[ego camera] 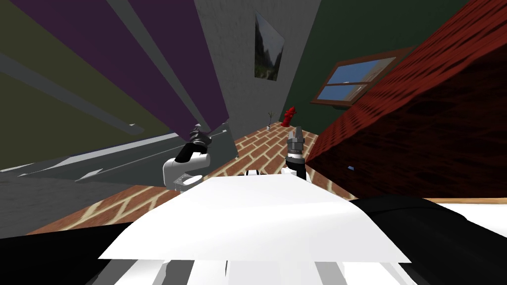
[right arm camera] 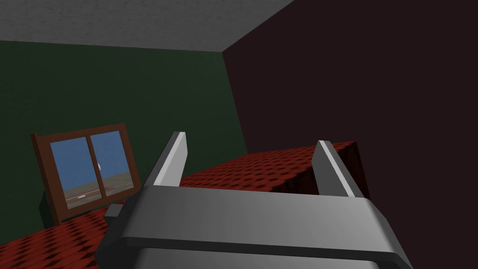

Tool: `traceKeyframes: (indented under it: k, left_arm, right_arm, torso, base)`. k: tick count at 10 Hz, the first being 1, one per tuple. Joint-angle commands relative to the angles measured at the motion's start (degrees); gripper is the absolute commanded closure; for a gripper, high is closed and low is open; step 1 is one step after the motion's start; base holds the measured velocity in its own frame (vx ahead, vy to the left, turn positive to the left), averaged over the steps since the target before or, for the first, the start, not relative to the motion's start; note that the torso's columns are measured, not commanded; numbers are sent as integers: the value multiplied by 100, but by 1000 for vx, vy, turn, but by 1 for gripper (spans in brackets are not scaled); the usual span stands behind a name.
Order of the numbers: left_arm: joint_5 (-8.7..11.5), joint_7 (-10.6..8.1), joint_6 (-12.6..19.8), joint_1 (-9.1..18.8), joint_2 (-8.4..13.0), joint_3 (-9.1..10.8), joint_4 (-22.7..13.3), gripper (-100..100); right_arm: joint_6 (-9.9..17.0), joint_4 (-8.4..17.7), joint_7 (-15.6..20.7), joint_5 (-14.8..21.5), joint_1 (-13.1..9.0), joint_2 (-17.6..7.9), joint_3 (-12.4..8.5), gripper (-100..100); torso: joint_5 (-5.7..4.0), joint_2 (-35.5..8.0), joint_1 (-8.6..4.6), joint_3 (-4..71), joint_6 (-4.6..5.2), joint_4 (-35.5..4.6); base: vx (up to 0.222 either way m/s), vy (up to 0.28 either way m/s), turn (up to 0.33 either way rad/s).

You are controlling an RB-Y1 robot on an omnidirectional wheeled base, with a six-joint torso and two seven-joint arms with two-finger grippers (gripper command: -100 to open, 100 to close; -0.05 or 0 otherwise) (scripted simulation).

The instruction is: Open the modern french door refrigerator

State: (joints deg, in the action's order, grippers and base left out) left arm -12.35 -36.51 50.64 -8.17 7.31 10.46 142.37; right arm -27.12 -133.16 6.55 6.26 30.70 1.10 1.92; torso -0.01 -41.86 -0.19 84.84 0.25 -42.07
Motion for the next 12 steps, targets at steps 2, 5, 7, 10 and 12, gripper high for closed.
traceKeyframes:
  k: [2, 5, 7, 10, 12]
  left_arm:
    - [-73, -45, 154, 230, -1, -38, -9, -100]
    - [-173, -210, 457, 395, -52, -14, 4, -100]
    - [-198, -262, 542, 415, -235, -2, 202, -100]
    - [-225, -321, 635, 435, -600, 11, 649, -100]
    - [-233, -330, 592, 409, -632, 3, 648, -100]
  right_arm:
    - [0, 0, 0, 0, 0, 0, 0, 0]
    - [0, 0, 0, 0, 0, 0, 0, 0]
    - [0, 0, 0, 0, 0, 0, 0, 0]
    - [0, 0, 0, 0, 1, 0, 0, 0]
    - [0, 0, 0, 0, 0, 0, 0, 0]
  torso:
    - [-14, 12, -8, 13, 11, -9]
    - [-25, 33, 3, 33, 20, -16]
    - [-28, 22, -2, 26, 14, -22]
    - [-15, -14, 0, -4, -8, -22]
    - [1, -47, 19, -30, -24, -24]
  base:
    - [-5, -18, -37]
    - [-5, -16, -25]
    - [7, -2, -4]
    - [18, 4, -26]
    - [11, -4, 0]
